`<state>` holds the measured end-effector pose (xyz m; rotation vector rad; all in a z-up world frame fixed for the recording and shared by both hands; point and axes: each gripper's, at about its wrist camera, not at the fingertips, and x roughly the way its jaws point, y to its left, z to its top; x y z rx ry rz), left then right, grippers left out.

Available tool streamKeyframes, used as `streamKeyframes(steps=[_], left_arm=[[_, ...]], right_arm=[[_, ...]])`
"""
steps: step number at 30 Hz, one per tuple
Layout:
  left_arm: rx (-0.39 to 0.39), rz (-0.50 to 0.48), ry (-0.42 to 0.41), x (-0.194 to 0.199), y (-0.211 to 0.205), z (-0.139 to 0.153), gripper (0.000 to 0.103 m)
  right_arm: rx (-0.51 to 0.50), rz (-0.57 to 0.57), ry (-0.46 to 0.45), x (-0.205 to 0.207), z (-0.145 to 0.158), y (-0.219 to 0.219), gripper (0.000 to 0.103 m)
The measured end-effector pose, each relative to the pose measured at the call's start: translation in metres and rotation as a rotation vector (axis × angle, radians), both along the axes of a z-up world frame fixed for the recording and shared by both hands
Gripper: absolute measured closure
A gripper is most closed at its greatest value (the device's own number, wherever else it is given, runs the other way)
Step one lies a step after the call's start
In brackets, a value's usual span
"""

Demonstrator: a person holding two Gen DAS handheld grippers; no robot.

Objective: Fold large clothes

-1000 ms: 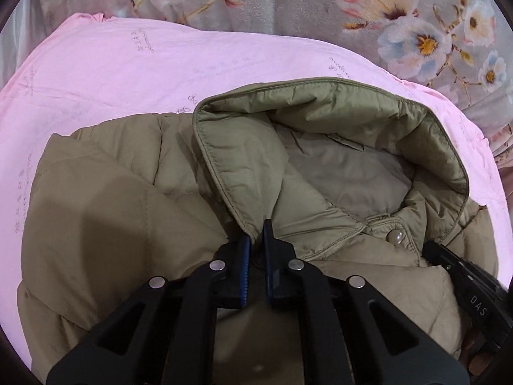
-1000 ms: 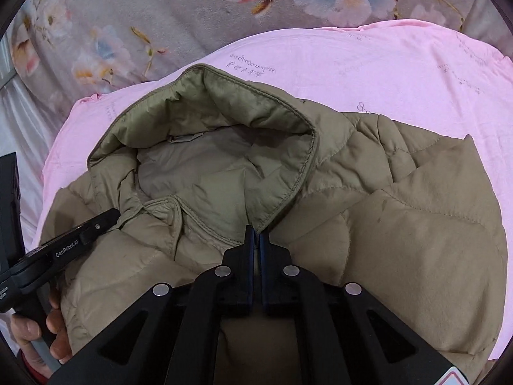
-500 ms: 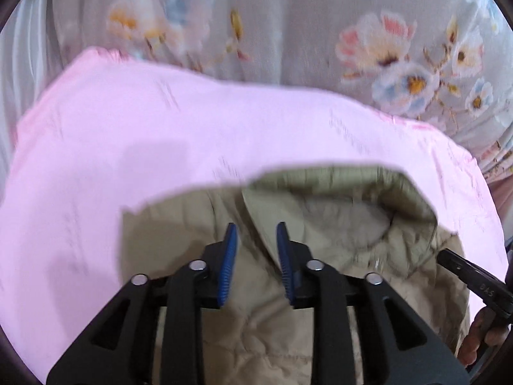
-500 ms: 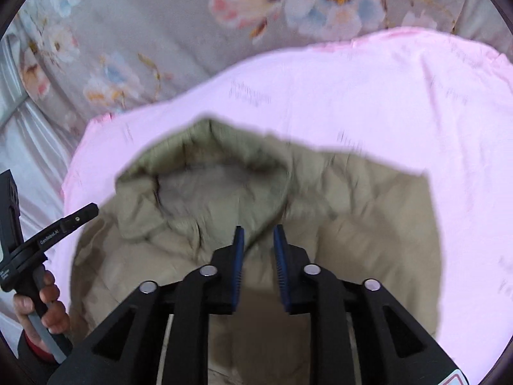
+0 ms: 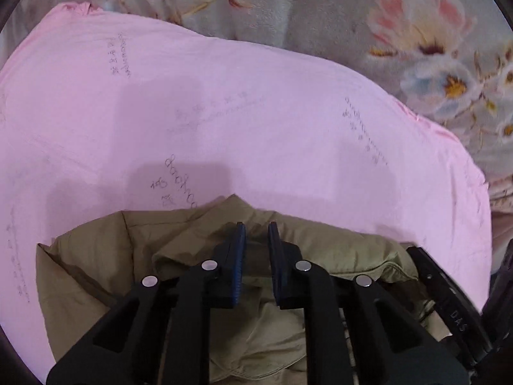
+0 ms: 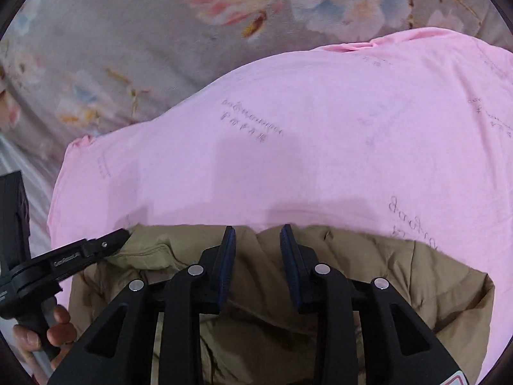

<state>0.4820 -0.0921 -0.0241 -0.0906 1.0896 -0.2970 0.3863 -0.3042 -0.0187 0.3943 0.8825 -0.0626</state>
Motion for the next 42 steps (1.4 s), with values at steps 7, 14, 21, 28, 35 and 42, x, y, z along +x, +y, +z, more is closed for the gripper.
streamKeyframes(steps=[7, 14, 21, 28, 35, 42], left_arm=[[0.15, -0.076, -0.124, -0.039, -0.002, -0.022, 0.09], [0.174, -0.074, -0.198, -0.048, -0.006, -0.034, 0.09], [0.193, -0.071, -0.218, -0.05, -0.01, -0.038, 0.091], [0.207, -0.072, -0.222, -0.049, -0.012, -0.037, 0.091], [0.217, -0.071, -0.225, -0.049, -0.014, -0.036, 0.091], [0.226, -0.069, -0.228, -0.048, -0.016, -0.036, 0.091]], right_arm=[[-0.265, 0.045, 0.011, -0.024, -0.012, 0.025, 0.08], [-0.264, 0.035, 0.024, -0.02, -0.028, 0.021, 0.08], [-0.266, 0.035, 0.028, -0.017, -0.03, 0.023, 0.08], [-0.255, 0.035, 0.027, -0.015, -0.031, 0.022, 0.08], [-0.237, 0.038, 0.022, -0.015, -0.031, 0.02, 0.079], [-0.224, 0.039, 0.018, -0.014, -0.031, 0.018, 0.079]])
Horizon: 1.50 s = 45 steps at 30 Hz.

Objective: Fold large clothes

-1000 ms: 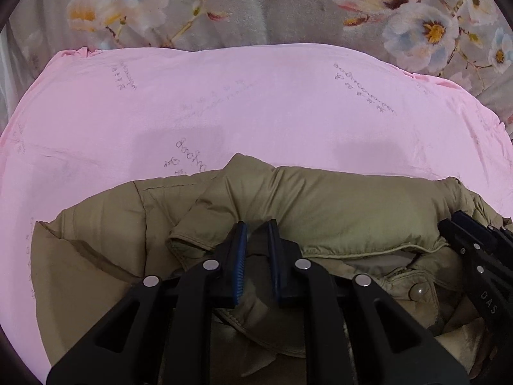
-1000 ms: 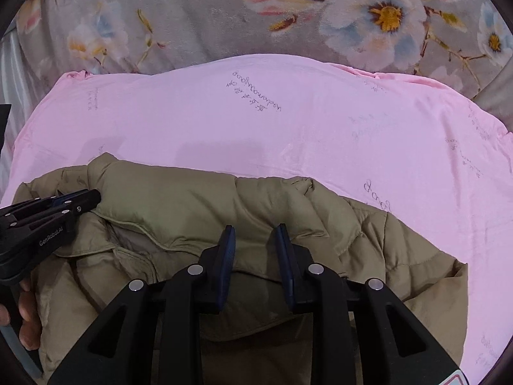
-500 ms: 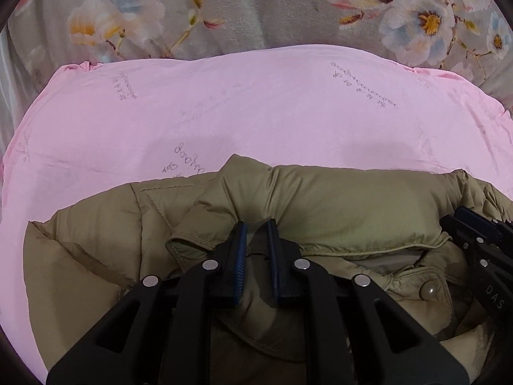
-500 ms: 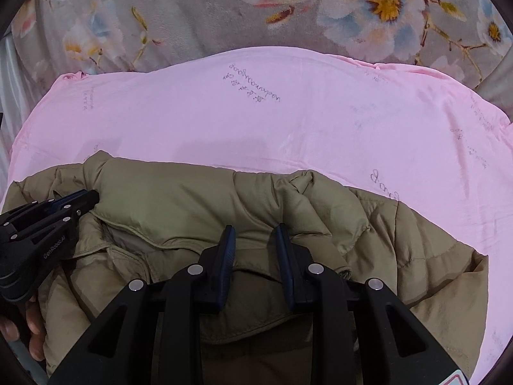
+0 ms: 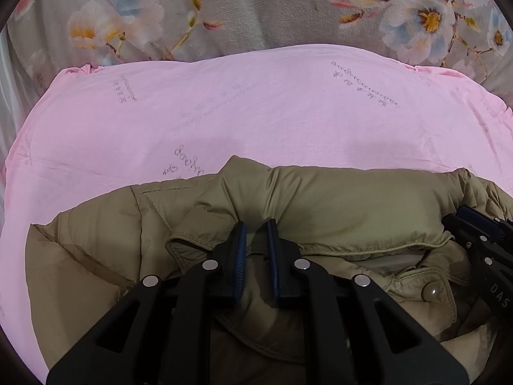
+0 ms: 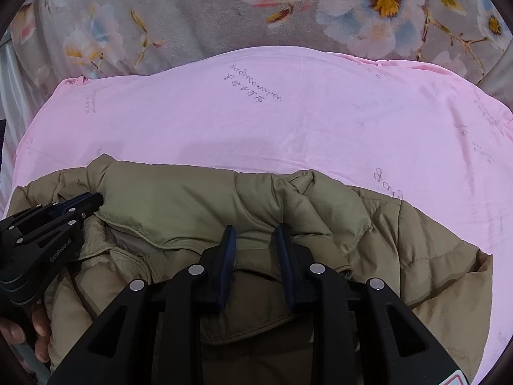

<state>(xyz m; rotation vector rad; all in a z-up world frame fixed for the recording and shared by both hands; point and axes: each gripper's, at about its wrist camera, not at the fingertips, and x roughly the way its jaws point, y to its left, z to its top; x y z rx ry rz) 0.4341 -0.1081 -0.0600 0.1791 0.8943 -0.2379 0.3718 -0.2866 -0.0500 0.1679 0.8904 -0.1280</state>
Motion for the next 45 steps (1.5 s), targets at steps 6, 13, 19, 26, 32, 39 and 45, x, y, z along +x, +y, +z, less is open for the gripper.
streamKeyframes(steps=[6, 13, 19, 26, 32, 39, 45], left_arm=[[-0.013, 0.005, 0.003, 0.002, 0.0, 0.0, 0.091], [-0.135, 0.025, 0.028, -0.028, 0.04, 0.032, 0.072], [-0.161, 0.037, -0.044, -0.148, 0.137, 0.094, 0.033], [-0.252, 0.085, 0.133, -0.276, 0.247, 0.08, 0.033], [-0.398, 0.107, 0.312, -0.361, 0.282, 0.039, 0.033], [-0.541, 0.082, 0.33, -0.394, 0.27, 0.036, 0.032], [-0.566, 0.095, 0.297, -0.398, 0.254, 0.033, 0.043]], right_arm=[[0.021, -0.004, -0.009, 0.0, 0.0, -0.002, 0.079], [0.164, -0.04, -0.11, -0.073, 0.048, -0.022, 0.07], [0.183, -0.024, -0.122, -0.25, 0.088, -0.039, 0.035], [0.271, -0.053, 0.016, -0.429, 0.052, -0.044, 0.033], [0.394, -0.024, 0.082, -0.51, 0.019, -0.018, 0.033], [0.505, 0.032, 0.004, -0.526, 0.005, 0.013, 0.032], [0.61, -0.035, -0.076, -0.516, 0.001, 0.008, 0.055]])
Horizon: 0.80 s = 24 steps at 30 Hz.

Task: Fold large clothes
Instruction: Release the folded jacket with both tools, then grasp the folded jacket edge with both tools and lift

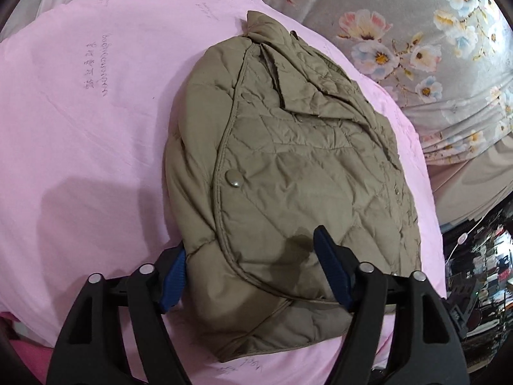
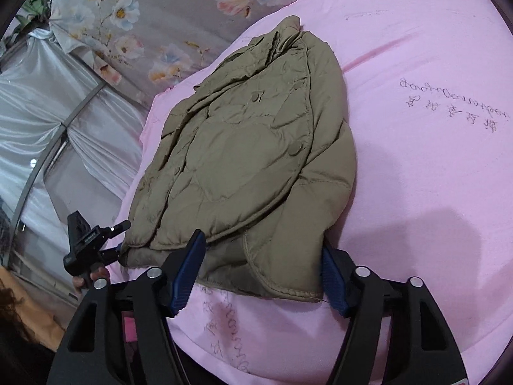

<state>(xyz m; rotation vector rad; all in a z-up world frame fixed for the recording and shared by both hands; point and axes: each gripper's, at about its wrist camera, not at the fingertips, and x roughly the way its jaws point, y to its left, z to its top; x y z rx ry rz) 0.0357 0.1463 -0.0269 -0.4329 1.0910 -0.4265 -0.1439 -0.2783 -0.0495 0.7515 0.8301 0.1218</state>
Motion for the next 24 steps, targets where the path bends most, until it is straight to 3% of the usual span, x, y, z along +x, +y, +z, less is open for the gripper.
streamKeyframes(steps=[1, 2, 4, 5, 11, 17, 21, 24], left_arm=[[-0.008, 0.0, 0.005, 0.001, -0.001, 0.001, 0.062], [-0.006, 0.002, 0.005, 0.001, -0.001, 0.002, 0.076], [-0.01, -0.003, -0.017, -0.002, 0.002, 0.011, 0.087], [-0.005, -0.003, -0.033, -0.004, 0.003, 0.016, 0.092], [-0.046, -0.028, -0.178, -0.044, 0.025, 0.085, 0.096], [-0.085, -0.028, -0.363, -0.092, 0.043, 0.173, 0.096], [-0.073, -0.027, -0.48, -0.088, 0.038, 0.22, 0.095], [0.014, -0.01, -0.501, -0.053, 0.014, 0.234, 0.095]], right_arm=[[0.02, -0.005, -0.001, 0.002, -0.002, 0.0, 0.071], [0.037, -0.014, -0.01, 0.003, -0.001, 0.0, 0.073], [0.019, -0.014, -0.051, -0.002, 0.009, 0.003, 0.086], [0.003, -0.01, -0.075, -0.005, 0.015, 0.005, 0.087], [-0.021, 0.043, -0.292, -0.047, 0.083, 0.003, 0.092], [-0.076, 0.059, -0.547, -0.084, 0.178, 0.004, 0.093], [-0.109, 0.012, -0.634, -0.059, 0.219, -0.006, 0.094], [-0.153, -0.033, -0.609, -0.016, 0.227, -0.017, 0.094]])
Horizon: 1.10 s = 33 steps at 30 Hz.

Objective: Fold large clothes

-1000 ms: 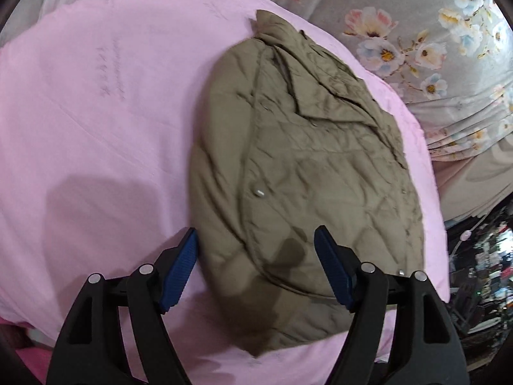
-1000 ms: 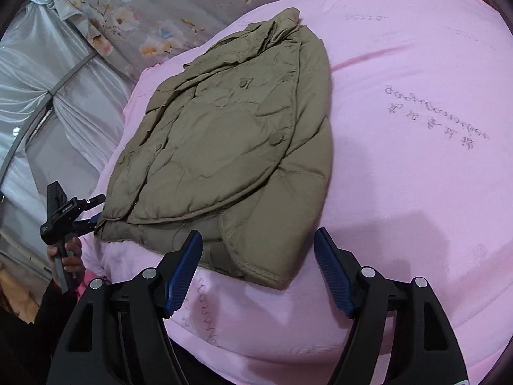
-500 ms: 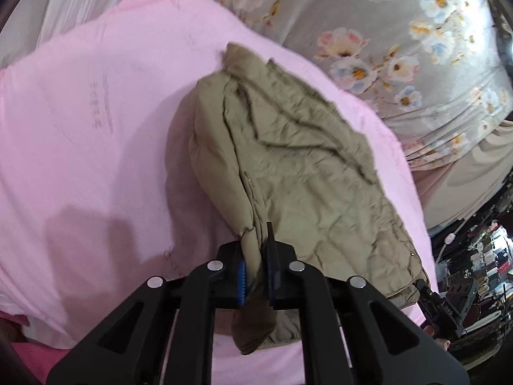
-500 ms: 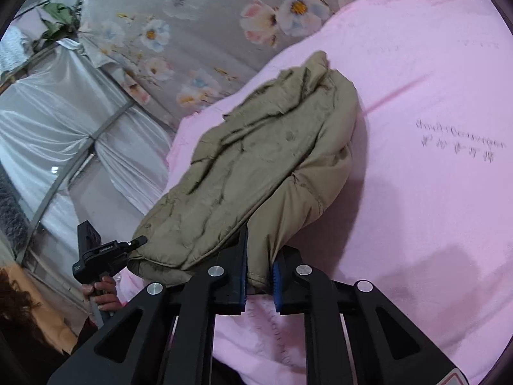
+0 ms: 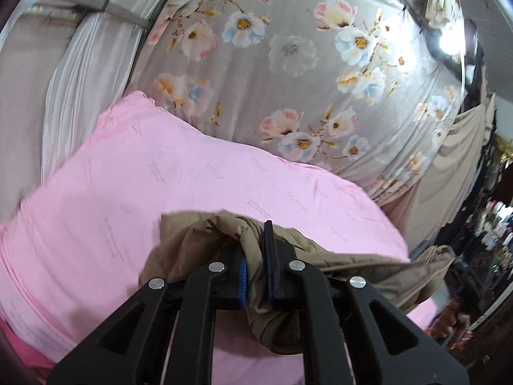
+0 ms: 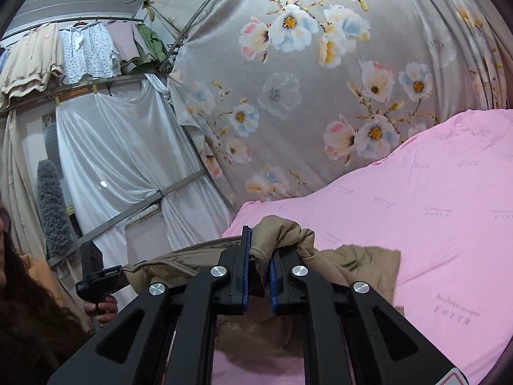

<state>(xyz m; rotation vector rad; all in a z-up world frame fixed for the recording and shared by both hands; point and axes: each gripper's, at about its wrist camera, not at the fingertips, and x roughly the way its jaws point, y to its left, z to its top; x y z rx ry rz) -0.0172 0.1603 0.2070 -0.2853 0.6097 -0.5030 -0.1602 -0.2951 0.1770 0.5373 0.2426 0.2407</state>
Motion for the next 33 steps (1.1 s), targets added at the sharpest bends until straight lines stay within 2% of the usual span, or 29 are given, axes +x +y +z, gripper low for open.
streamKeyframes(steps=[2, 5, 9, 12, 14, 17, 22, 29, 32, 33], left_arm=[[0.062, 0.033, 0.028, 0.032, -0.017, -0.007, 0.094], [0.149, 0.077, 0.101, 0.092, -0.04, -0.034, 0.093], [0.255, 0.11, 0.19, 0.163, -0.071, -0.089, 0.092], [0.293, 0.131, 0.252, 0.197, -0.084, -0.13, 0.092], [0.321, 0.133, 0.298, 0.215, -0.091, -0.162, 0.091], [0.354, 0.133, 0.319, 0.223, -0.095, -0.196, 0.09], [0.362, 0.121, 0.281, 0.221, -0.098, -0.212, 0.088], [0.304, 0.121, 0.249, 0.224, -0.097, -0.225, 0.088], [0.254, 0.103, 0.264, 0.225, -0.09, -0.223, 0.086], [0.227, 0.092, 0.282, 0.224, -0.084, -0.218, 0.084]], right_arm=[[-0.025, -0.051, 0.046, 0.03, -0.005, -0.004, 0.094], [-0.039, -0.125, 0.134, 0.082, -0.027, -0.018, 0.094], [0.016, -0.178, 0.261, 0.141, -0.074, -0.043, 0.094], [0.043, -0.205, 0.351, 0.179, -0.111, -0.053, 0.094], [0.027, -0.227, 0.409, 0.201, -0.137, -0.054, 0.094], [0.002, -0.239, 0.476, 0.22, -0.166, -0.05, 0.094], [-0.023, -0.246, 0.528, 0.231, -0.195, -0.044, 0.094], [0.02, -0.229, 0.55, 0.234, -0.208, -0.048, 0.093], [0.068, -0.209, 0.541, 0.229, -0.203, -0.054, 0.09], [0.102, -0.199, 0.533, 0.221, -0.197, -0.059, 0.086]])
